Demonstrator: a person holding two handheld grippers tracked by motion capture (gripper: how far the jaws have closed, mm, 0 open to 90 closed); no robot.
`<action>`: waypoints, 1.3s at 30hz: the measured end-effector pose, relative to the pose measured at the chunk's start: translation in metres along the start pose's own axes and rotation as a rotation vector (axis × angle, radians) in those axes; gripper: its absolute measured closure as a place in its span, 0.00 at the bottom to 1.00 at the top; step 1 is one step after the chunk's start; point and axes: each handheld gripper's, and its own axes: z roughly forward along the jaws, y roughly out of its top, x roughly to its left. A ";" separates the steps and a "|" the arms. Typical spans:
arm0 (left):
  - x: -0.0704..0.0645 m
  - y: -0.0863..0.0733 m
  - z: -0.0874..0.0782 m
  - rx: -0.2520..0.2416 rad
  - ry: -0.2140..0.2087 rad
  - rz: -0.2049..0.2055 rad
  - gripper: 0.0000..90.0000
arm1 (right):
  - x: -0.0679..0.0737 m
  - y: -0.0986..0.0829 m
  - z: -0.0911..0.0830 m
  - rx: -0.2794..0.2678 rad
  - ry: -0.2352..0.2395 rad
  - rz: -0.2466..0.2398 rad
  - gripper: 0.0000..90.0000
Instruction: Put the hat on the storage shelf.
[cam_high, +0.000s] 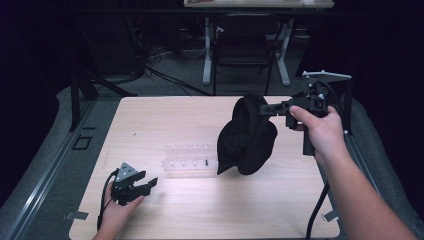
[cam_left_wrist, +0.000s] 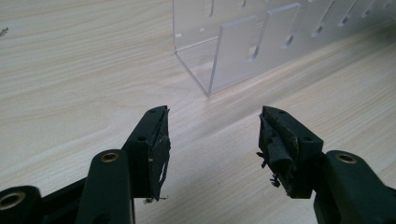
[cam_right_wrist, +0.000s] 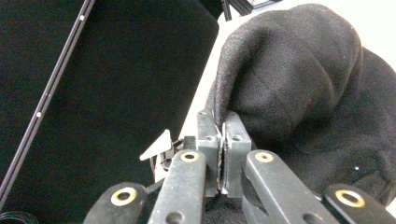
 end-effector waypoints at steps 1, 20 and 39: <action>0.000 0.000 0.000 0.001 0.000 0.002 0.48 | 0.000 0.001 0.003 0.004 -0.004 -0.001 0.98; 0.000 0.000 0.001 0.001 -0.007 -0.002 0.48 | -0.001 0.022 0.034 -0.036 -0.004 0.009 0.98; 0.000 0.001 0.001 -0.004 -0.010 0.000 0.48 | -0.003 0.026 0.056 -0.015 -0.027 0.001 0.98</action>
